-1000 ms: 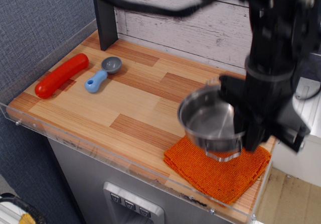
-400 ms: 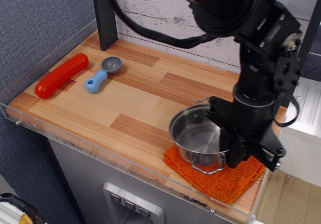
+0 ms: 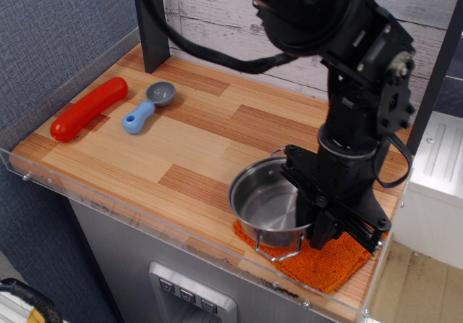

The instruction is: Move the utensil at the edge of the table which is on the orange cloth.

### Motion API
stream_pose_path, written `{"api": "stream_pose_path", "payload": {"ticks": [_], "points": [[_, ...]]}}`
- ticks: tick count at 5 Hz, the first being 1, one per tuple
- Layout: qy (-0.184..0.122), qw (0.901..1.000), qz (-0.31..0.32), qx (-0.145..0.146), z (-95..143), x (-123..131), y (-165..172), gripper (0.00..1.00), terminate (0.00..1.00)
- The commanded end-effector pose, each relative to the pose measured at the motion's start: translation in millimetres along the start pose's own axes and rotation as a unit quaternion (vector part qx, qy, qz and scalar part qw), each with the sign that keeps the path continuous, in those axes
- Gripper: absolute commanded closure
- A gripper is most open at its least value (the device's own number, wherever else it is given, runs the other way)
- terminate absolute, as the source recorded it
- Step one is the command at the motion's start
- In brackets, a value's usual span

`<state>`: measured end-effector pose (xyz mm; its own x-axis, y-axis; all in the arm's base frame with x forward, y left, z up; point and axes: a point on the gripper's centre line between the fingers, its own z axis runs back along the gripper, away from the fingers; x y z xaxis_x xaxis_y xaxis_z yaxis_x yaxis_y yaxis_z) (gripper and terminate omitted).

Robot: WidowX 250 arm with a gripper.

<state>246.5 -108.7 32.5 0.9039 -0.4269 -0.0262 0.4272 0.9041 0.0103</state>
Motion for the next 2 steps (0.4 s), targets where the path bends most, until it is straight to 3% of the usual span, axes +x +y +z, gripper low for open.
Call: {"api": "stream_pose_path", "payload": {"ticks": [1,2], "points": [[-0.049,0.9987,0.000,-0.014,49.4,-2.5,21.9,0.00,0.00],[-0.114,0.9920,0.053,-0.015,98.3,-2.2,70.4,0.00,0.00]]}}
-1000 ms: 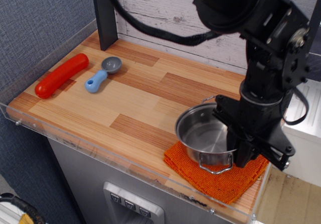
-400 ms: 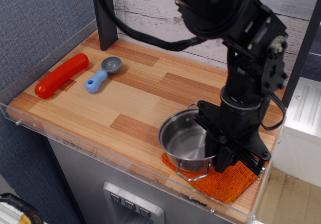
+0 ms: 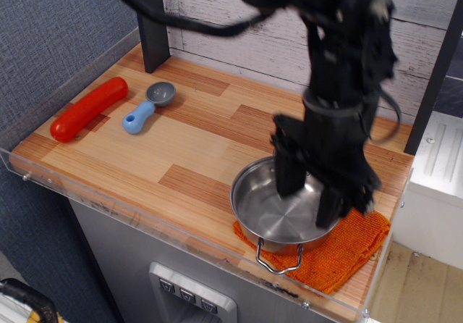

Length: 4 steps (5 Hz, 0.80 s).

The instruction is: Move the utensil at the edge of the table which is on the orange cloth.

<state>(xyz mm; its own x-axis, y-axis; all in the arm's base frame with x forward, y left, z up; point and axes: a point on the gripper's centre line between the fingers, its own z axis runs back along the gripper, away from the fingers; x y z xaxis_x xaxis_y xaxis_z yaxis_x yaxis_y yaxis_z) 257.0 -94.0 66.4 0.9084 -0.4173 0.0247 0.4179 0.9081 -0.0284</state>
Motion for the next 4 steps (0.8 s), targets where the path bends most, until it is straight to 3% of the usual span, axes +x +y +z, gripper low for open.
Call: {"api": "stream_pose_path", "payload": {"ticks": [1,2,3,4], "points": [[-0.124,0.9816,0.139,0.043,120.4,-5.9,100.9,0.00,0.00],[-0.120,0.9731,0.189,0.053,140.1,-20.9,148.3,0.00,0.00],[-0.105,0.9702,0.209,0.063,132.0,-31.2,163.9,0.00,0.00],[-0.090,0.9738,0.202,0.051,117.4,-37.2,165.0,0.00,0.00]]}}
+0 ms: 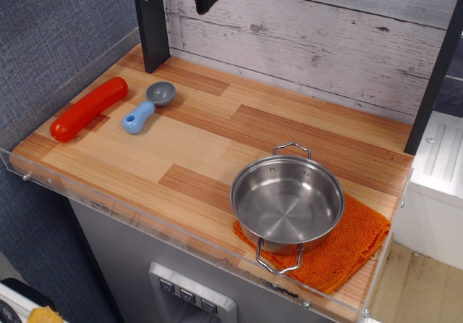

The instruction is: Move the utensil at the edge of the table which is on the orange cloth.

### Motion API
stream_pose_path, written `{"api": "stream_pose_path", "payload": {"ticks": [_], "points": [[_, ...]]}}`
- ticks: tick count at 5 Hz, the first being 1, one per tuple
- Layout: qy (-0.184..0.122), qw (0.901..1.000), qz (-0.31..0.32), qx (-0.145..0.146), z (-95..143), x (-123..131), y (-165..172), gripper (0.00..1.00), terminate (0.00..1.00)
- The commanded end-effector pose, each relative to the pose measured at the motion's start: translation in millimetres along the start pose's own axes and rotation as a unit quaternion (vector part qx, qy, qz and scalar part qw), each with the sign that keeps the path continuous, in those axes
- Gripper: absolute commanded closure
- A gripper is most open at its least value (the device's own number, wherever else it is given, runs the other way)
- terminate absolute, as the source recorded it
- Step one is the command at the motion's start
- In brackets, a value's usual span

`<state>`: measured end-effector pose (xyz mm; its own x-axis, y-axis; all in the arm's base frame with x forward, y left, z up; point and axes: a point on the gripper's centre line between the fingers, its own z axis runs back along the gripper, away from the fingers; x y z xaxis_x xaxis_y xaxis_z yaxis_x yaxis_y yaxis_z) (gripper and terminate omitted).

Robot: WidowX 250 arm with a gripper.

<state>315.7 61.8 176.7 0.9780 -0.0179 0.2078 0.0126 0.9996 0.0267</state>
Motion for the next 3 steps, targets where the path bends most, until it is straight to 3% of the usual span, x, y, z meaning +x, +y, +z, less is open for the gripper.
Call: {"api": "stream_pose_path", "payload": {"ticks": [1,2,3], "points": [[0.011,0.9994,-0.034,-0.004,1.1,-24.5,12.2,0.00,0.00],[0.011,0.9994,-0.034,-0.004,1.1,-24.5,12.2,0.00,0.00],[0.011,0.9994,-0.034,-0.004,1.1,-24.5,12.2,0.00,1.00]]}}
